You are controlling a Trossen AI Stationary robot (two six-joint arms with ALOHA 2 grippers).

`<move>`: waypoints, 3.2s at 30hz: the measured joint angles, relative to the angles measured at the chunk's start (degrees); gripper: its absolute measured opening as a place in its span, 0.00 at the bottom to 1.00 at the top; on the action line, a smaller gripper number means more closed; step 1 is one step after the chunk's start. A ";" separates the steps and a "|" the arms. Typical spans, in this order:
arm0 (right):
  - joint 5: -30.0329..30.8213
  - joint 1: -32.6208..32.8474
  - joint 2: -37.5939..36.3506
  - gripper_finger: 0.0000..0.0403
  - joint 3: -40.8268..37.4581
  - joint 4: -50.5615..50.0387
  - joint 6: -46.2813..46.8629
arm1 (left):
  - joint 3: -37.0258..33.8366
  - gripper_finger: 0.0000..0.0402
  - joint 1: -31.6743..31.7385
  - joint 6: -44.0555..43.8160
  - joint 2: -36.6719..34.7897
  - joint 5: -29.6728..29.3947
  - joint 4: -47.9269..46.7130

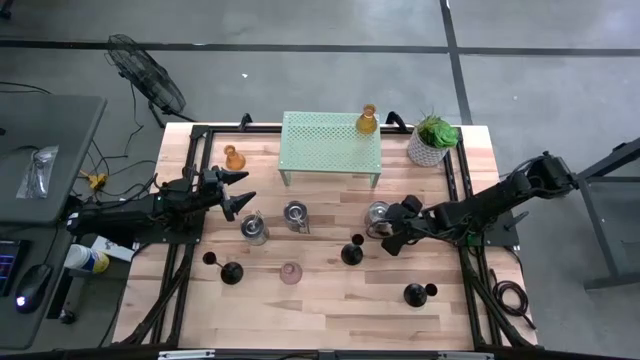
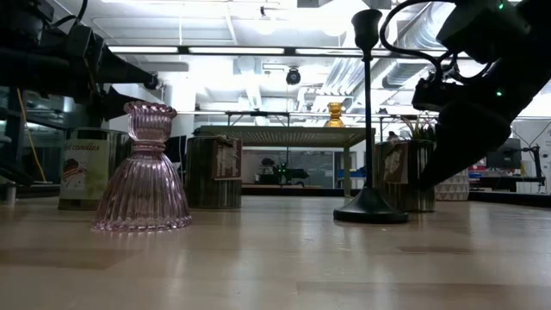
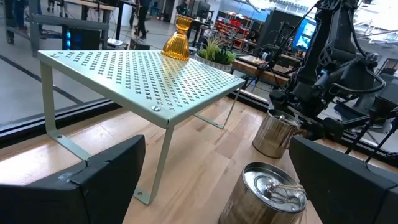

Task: Pick & Place candle stick holders
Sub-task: Put the orange scented candle on the shelf

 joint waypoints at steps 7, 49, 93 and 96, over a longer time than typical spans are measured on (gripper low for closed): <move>0.03 0.00 0.00 0.98 0.00 1.26 -0.32 | 0.00 0.97 0.00 -0.01 0.00 0.00 0.00; -3.54 -7.52 5.49 0.86 -2.12 22.99 -12.24 | 0.00 0.97 0.02 0.00 0.00 0.00 0.00; -7.17 -20.02 2.38 0.86 42.69 -21.24 -2.86 | 0.00 0.97 0.00 -0.02 0.00 0.01 0.00; -6.99 -22.00 5.89 0.86 47.17 -21.17 -2.93 | 0.00 0.97 0.01 -0.01 -0.01 0.01 0.00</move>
